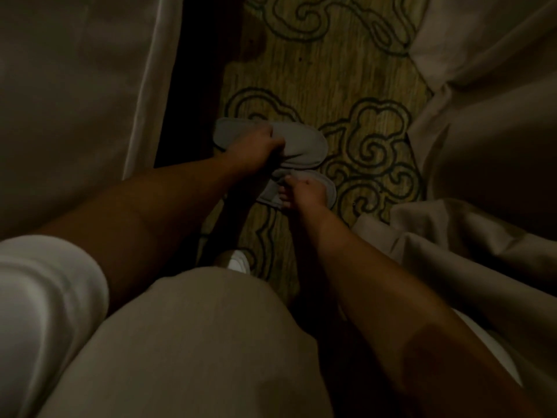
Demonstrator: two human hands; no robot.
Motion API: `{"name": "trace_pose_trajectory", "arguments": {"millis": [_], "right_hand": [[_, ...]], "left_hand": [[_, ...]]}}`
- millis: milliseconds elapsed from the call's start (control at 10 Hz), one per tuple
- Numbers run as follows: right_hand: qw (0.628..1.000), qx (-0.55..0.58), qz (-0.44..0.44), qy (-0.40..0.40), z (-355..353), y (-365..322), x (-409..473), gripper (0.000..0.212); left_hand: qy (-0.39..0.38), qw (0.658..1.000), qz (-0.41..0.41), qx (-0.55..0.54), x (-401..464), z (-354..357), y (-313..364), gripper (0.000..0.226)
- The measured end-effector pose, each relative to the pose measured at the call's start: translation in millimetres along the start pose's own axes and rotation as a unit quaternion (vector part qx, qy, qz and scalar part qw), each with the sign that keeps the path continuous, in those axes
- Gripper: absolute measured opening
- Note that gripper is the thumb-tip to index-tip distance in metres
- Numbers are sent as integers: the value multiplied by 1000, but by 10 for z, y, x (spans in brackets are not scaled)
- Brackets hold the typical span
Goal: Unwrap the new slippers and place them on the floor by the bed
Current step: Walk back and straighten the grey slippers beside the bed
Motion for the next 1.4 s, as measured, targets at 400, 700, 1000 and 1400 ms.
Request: {"name": "trace_pose_trajectory", "arguments": {"millis": [400, 700, 1000, 1400], "right_hand": [[1000, 7, -18, 1, 39, -85, -36, 34], [999, -17, -26, -15, 50, -95, -25, 18], [999, 1, -13, -47, 107, -75, -33, 25], [999, -44, 23, -21, 82, 82, 32, 36]], "left_hand": [[52, 993, -54, -95, 19, 34, 159, 32], [58, 983, -94, -143, 66, 146, 21, 27], [33, 992, -66, -104, 60, 156, 25, 39], [36, 995, -78, -54, 81, 115, -163, 31]]}}
Point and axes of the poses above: each hand's wrist, its own x-axis towards the middle knuckle, its own z-axis out of the palm, y = z × x, the point moved 9 cm from there along x, towards the middle knuckle, and after that the axes turned 8 degrees about -x, right-handed, at the moved point
